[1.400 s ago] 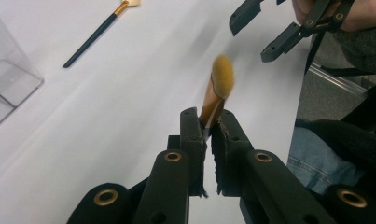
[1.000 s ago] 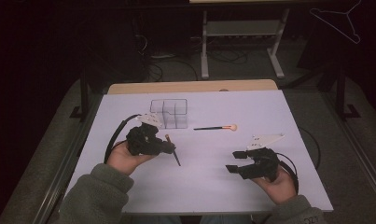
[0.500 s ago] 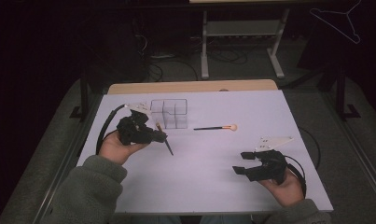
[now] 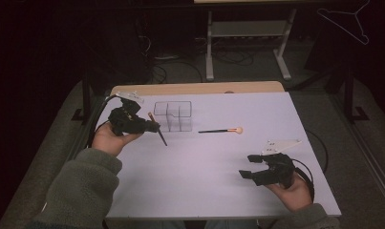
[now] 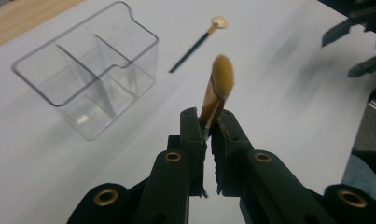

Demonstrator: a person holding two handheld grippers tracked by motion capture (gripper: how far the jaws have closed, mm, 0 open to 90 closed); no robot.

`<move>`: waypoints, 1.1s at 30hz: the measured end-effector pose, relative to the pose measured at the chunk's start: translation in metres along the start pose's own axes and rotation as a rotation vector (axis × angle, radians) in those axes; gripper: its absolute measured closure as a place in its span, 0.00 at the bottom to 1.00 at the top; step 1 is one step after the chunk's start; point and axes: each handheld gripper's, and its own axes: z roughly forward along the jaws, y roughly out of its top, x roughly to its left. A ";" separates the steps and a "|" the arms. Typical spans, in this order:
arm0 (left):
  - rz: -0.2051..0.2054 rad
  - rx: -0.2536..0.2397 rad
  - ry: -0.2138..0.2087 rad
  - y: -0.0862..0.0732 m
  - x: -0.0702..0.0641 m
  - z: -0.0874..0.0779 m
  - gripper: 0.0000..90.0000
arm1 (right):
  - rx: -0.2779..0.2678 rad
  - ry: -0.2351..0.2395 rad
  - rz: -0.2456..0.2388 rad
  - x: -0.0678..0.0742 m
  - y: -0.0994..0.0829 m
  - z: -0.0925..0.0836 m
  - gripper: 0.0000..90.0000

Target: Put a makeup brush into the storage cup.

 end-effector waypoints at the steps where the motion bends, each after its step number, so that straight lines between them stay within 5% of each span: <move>1: -0.007 -0.001 0.005 0.002 0.002 -0.001 0.92 | -0.001 -0.002 -0.002 0.000 0.000 0.000 0.36; 33: -0.081 -0.047 0.151 0.065 0.042 -0.031 0.92 | -0.022 -0.014 0.000 -0.005 0.001 -0.005 0.34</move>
